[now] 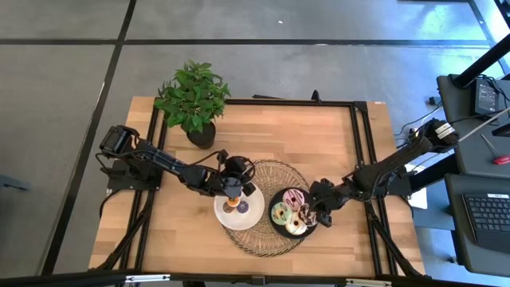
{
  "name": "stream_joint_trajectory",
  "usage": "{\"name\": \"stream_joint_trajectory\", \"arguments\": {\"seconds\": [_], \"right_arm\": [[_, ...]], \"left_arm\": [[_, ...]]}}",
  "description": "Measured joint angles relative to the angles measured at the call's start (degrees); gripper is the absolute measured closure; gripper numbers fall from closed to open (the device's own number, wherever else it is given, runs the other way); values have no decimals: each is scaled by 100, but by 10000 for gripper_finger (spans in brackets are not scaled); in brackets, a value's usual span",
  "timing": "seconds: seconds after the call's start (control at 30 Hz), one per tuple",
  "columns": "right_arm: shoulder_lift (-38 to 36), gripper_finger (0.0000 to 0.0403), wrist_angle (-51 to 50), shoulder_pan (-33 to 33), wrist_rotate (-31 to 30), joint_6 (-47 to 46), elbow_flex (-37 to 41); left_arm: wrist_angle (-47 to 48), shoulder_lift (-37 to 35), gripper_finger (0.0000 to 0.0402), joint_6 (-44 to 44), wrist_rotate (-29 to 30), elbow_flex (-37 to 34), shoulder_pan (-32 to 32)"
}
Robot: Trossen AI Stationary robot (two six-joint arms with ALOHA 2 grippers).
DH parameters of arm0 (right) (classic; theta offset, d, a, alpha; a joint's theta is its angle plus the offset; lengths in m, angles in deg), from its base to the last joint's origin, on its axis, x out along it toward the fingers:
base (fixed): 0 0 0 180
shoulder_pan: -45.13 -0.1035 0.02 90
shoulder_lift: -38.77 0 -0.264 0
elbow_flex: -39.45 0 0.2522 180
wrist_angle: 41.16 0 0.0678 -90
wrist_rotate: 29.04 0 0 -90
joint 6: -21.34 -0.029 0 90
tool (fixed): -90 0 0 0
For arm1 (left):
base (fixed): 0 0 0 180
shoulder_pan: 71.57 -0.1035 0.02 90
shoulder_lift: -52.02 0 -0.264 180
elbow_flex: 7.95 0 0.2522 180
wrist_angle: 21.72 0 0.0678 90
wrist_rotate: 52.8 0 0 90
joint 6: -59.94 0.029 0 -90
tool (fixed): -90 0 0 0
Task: Pick & Place donuts
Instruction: Put the large black donut on the black plate
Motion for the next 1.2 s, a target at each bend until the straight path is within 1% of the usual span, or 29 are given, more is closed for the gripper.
{"name": "stream_joint_trajectory", "arguments": {"seconds": [0.1,0.23,0.33,0.53,0.6,0.83,0.93,1.07,1.2], "right_arm": [[0,373,-15,0,-17,87,15],[0,373,-19,0,-213,273,15],[0,373,6,0,-214,426,15],[0,366,42,0,-213,416,15],[0,354,37,0,-212,412,15],[0,284,-9,0,-212,407,15],[0,262,-85,0,-213,403,15],[0,245,-103,0,-212,387,15],[0,240,-314,0,-190,213,15]], "left_arm": [[0,0,249,0,2,0,0],[0,0,252,2,2,0,0],[0,0,253,2,2,0,0],[0,0,249,2,2,0,0],[0,0,249,2,2,0,0],[0,0,253,2,-4,0,-2],[0,0,251,2,-7,0,0],[1,0,250,4,-14,0,-2],[0,0,253,4,-17,0,-1]]}}
